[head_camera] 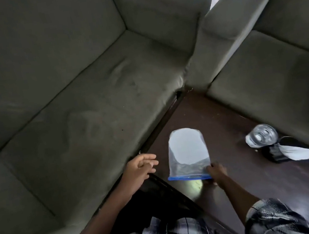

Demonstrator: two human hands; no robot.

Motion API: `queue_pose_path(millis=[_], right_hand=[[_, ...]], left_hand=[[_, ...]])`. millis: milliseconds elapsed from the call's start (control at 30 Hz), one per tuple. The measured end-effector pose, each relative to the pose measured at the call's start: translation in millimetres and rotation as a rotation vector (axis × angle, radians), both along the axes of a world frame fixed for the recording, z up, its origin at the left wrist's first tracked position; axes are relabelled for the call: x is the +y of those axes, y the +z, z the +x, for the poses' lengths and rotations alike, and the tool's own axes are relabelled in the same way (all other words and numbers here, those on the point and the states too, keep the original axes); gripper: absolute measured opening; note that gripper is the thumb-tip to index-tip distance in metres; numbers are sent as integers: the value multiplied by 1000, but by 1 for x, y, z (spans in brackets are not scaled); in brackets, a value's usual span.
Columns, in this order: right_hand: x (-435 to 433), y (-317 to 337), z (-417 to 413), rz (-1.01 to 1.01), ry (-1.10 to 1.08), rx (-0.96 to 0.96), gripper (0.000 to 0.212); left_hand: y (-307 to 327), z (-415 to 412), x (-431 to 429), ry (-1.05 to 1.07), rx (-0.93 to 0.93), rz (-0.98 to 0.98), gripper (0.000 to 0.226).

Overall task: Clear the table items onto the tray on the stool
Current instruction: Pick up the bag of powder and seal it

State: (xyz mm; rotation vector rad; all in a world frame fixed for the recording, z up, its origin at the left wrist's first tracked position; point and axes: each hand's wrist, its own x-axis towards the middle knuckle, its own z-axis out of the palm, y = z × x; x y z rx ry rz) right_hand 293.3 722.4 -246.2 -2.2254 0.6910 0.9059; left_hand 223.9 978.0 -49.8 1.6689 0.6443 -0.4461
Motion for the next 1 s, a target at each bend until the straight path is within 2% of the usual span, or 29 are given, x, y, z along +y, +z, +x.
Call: queue_pose_path(millis=[100, 267, 300, 367, 400, 467, 533, 567, 700, 767, 867, 933, 1000], right_hand=[[12, -16, 7, -64, 98, 60, 36], [30, 60, 20, -105, 125, -18, 35], [28, 74, 24, -93, 92, -49, 32], [21, 107, 35, -73, 53, -106, 11], [16, 124, 38, -51, 54, -138, 13], [7, 165, 45, -38, 137, -192, 25], [-3, 207, 47, -58, 268, -256, 14], [-10, 226, 47, -72, 347, -286, 9], [-41, 298, 36, -81, 574, -304, 27], [-61, 328, 26, -60, 669, -315, 28], [-96, 367, 8, -8, 698, -368, 31], [-118, 390, -4, 28, 668, -389, 31], [-142, 404, -12, 41, 654, -452, 28]], left_hand=[[-6, 13, 22, -25, 16, 9, 23], [17, 39, 30, -162, -2, 37, 26], [26, 46, 26, -194, -18, 31, 26], [43, 60, 15, -254, -61, 15, 26], [52, 66, 7, -278, -83, 5, 25], [66, 77, -11, -329, -128, -5, 21], [76, 84, -30, -414, -182, 23, 24], [79, 86, -40, -481, -226, 74, 29], [92, 87, -92, -824, -484, 444, 40], [102, 85, -125, -941, -569, 526, 51], [115, 76, -179, -1032, -550, 337, 50], [124, 65, -212, -1025, -418, 163, 35], [128, 54, -239, -977, -366, 47, 25]])
